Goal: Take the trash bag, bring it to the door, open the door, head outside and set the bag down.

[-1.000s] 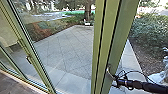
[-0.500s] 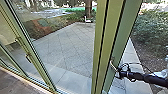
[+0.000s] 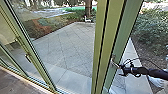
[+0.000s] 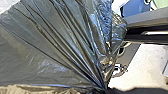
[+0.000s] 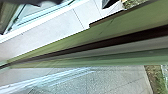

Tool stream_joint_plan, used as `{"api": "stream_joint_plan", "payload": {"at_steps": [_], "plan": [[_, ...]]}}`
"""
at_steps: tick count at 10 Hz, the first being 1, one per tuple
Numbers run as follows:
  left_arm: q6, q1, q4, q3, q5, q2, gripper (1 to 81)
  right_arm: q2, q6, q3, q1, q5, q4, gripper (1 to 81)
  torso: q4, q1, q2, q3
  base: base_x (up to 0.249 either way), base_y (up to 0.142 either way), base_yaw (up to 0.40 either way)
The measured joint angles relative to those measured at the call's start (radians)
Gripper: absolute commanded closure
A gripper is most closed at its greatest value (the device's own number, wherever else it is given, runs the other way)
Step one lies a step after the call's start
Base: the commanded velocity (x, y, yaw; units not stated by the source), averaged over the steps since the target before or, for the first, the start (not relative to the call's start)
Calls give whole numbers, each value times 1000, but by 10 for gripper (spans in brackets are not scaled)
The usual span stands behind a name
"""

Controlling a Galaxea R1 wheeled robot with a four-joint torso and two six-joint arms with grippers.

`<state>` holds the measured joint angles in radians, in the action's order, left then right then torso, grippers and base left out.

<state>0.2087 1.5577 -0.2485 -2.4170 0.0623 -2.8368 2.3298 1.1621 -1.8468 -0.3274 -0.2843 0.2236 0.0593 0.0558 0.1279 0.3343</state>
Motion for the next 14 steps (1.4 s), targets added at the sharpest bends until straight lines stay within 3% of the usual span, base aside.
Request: {"api": "stream_joint_plan", "payload": {"at_steps": [2,4,6,8,10,12,14], "plan": [[0,6,0,0,0,0,811,-14,-17,10,66,-143,-38,10,0,0,0,1,0,0,0],[0,11,0,-1,-1,-7,811,-21,-47,11,166,-257,-129,10,0,0,0,1,0,0,0],[0,16,0,-1,-1,-12,811,-24,-7,-4,252,-331,-227,10,0,0,0,1,0,0,0],[1,17,1,-1,-2,-18,811,-45,4,-37,300,-367,-251,10,0,0,-1,2,0,0,0],[0,17,1,0,-2,-26,811,-81,10,-76,368,-429,-352,10,0,0,-1,2,0,0,0],[0,17,1,0,-2,-25,811,-103,-85,-95,413,-479,-495,10,0,0,-1,2,0,0,0],[0,17,2,0,-1,-25,811,-129,-211,-126,474,-524,-563,10,-1,1,-1,2,0,0,0]]}}
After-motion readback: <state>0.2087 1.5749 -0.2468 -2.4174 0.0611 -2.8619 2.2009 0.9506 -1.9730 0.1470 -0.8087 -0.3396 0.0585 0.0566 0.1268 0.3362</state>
